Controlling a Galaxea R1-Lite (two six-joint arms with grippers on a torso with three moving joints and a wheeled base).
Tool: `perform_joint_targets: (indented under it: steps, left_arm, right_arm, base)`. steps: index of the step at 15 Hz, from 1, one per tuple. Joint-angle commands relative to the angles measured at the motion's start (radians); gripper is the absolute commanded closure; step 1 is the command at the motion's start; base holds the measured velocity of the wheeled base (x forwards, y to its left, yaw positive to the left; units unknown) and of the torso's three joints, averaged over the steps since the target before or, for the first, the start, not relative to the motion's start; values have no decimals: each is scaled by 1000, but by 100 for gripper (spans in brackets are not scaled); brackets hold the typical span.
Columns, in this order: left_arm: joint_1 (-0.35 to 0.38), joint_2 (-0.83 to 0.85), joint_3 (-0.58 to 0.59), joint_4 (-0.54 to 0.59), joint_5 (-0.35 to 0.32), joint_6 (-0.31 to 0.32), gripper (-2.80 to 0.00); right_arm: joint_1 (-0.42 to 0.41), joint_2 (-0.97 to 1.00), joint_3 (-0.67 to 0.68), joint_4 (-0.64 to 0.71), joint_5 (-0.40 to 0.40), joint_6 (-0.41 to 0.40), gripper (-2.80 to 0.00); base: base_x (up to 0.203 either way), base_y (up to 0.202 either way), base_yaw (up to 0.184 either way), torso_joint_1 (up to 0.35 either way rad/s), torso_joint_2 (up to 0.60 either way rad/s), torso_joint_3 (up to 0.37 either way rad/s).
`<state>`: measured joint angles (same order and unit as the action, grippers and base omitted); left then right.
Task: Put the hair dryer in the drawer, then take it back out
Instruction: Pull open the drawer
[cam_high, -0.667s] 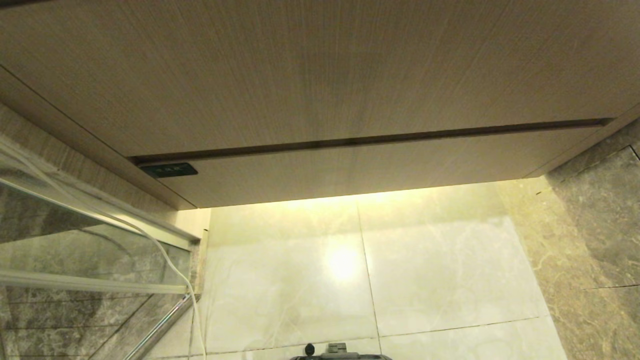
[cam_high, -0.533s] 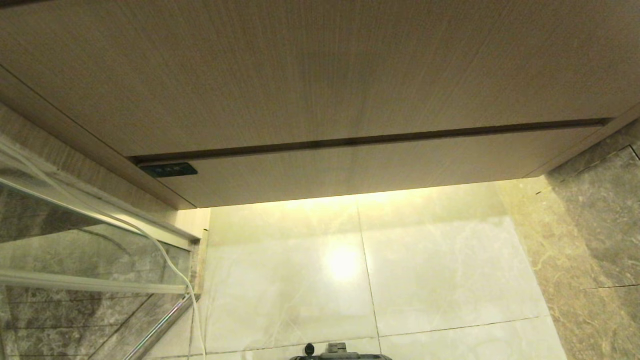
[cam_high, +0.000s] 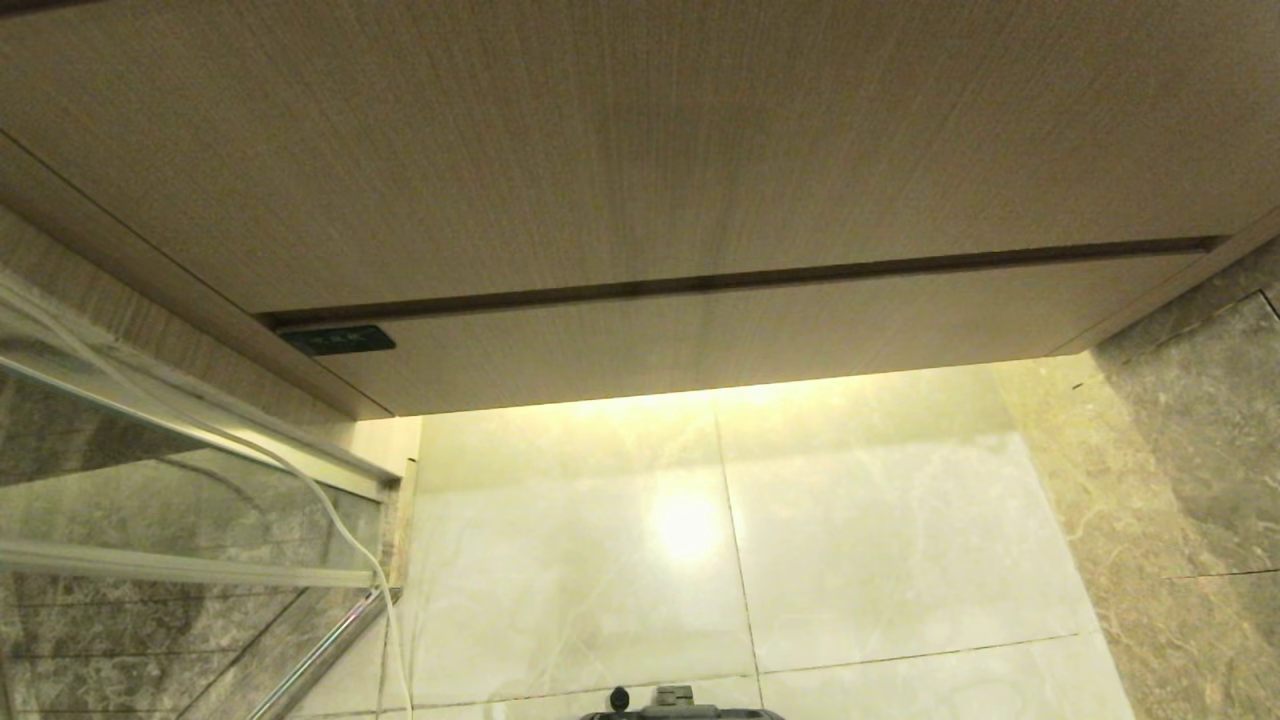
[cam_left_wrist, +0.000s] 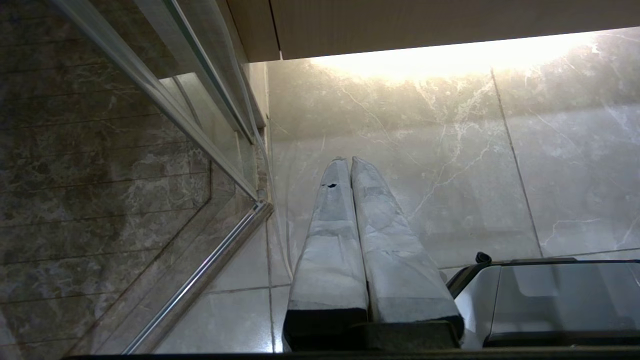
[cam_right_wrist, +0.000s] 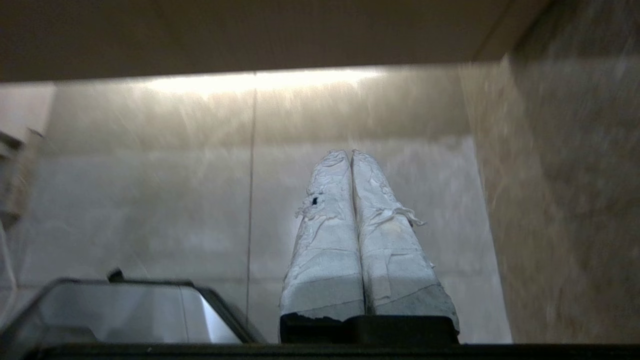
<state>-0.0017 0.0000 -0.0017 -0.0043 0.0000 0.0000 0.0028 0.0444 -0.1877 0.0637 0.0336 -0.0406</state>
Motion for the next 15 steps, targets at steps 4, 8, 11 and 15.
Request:
perform_joint_targets:
  steps: [4,8,11,15]
  left_arm:
    - [0,2,0,0,0,0,0]
    - [0,1,0,0,0,0,0]
    - [0,0,0,0,0,0,0]
    - [0,0,0,0,0,0,0]
  right_arm:
    - [4,482,-864,461,176,-9,0]
    - [18,836,-1175,902,515,-171,0]
    - [109,1013,-1184,1055,649,-380,0]
    - [171,1197,-1161,1062,707,-658,0]
  base:
    - [0,0,0,0,0,0]
    - [0,0,0,0,0,0]
    - [0,0,0,0,0,0]
    - [0,0,0,0,0,0]
